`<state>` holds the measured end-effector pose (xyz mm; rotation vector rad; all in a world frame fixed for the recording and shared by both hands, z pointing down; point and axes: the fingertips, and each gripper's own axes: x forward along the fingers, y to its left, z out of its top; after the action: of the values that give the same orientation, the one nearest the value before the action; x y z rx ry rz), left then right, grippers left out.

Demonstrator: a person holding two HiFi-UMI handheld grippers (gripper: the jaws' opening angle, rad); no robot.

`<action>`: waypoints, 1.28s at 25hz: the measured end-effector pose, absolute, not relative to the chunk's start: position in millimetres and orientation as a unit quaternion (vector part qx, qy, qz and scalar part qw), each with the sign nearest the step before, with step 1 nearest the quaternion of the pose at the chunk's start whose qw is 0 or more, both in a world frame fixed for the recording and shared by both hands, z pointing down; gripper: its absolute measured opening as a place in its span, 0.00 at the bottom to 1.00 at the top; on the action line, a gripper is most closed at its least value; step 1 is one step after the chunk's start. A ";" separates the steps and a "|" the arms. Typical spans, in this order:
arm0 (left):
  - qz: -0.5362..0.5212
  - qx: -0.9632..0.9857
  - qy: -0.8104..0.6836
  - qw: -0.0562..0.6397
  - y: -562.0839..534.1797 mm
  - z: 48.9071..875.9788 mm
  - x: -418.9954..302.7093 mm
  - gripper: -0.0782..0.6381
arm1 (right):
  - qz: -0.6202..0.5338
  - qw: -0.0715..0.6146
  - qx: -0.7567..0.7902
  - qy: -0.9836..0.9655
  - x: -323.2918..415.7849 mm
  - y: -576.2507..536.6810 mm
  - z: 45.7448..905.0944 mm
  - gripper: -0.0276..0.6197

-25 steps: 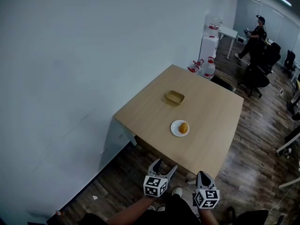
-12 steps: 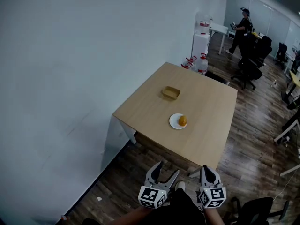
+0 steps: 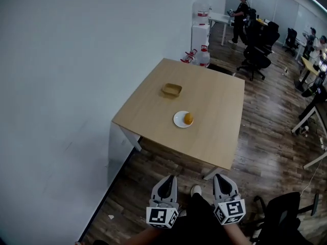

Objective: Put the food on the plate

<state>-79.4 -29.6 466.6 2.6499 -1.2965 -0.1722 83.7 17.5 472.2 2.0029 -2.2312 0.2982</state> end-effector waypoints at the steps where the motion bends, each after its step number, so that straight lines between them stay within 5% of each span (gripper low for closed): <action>1: -0.055 0.894 -0.434 0.099 -27.2 468.1 -78.3 0.14 | 0.100 0.062 0.670 -0.733 86.5 20.5 471.3 0.14; 32: 0.002 0.885 -0.442 0.146 -85.1 496.4 -71.3 0.13 | 0.103 0.095 0.675 -0.724 121.4 -23.6 482.5 0.14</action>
<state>-71.3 -85.1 496.4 2.5498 -1.2719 0.0062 121.4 -23.6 482.5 2.0020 -2.1471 0.3065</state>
